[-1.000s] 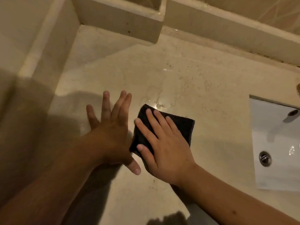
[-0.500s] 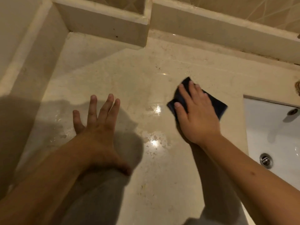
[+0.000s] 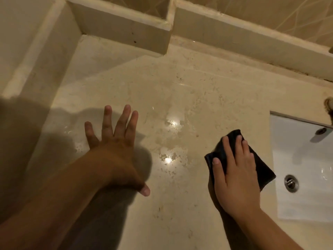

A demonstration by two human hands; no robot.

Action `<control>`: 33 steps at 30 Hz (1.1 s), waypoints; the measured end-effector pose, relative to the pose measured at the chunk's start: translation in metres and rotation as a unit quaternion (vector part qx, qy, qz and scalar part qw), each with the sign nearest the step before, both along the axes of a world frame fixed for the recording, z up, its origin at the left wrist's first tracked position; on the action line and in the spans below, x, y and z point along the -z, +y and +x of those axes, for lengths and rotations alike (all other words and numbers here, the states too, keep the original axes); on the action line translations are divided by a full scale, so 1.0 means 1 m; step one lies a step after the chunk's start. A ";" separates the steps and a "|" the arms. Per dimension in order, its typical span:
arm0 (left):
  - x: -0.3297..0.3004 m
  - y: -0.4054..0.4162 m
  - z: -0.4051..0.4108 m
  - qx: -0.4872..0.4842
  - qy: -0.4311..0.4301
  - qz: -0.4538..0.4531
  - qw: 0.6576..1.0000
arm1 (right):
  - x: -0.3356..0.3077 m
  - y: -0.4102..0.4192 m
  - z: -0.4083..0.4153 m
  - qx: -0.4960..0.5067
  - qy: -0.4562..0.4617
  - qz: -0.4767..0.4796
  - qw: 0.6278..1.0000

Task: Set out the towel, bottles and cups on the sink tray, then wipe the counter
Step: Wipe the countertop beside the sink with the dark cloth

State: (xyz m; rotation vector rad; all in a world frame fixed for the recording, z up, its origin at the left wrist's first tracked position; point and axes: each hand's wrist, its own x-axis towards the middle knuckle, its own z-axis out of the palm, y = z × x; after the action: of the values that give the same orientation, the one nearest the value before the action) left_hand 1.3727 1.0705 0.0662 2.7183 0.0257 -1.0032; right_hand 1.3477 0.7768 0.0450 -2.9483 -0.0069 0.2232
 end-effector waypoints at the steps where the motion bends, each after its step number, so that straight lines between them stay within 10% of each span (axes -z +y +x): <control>1: 0.001 0.000 0.000 0.002 -0.003 0.002 1.000 | 0.000 0.014 -0.002 -0.029 0.000 0.000 1.000; 13: 0.009 0.004 0.002 0.004 -0.022 0.010 1.000 | 0.009 0.122 0.081 -0.311 -0.034 0.026 0.949; 27: 0.001 0.002 0.002 0.005 0.005 -0.003 1.000 | 0.008 0.009 0.086 -0.009 -0.014 0.002 1.000; 33: 0.001 0.003 0.005 0.013 0.024 0.002 1.000 | -0.008 0.062 0.025 -0.068 0.011 0.038 0.997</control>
State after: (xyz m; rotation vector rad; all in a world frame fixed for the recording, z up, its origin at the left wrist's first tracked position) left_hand 1.3772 1.0739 0.0653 2.7046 0.0007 -1.0758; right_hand 1.3724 0.8392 0.0531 -2.8711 -0.2092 0.2694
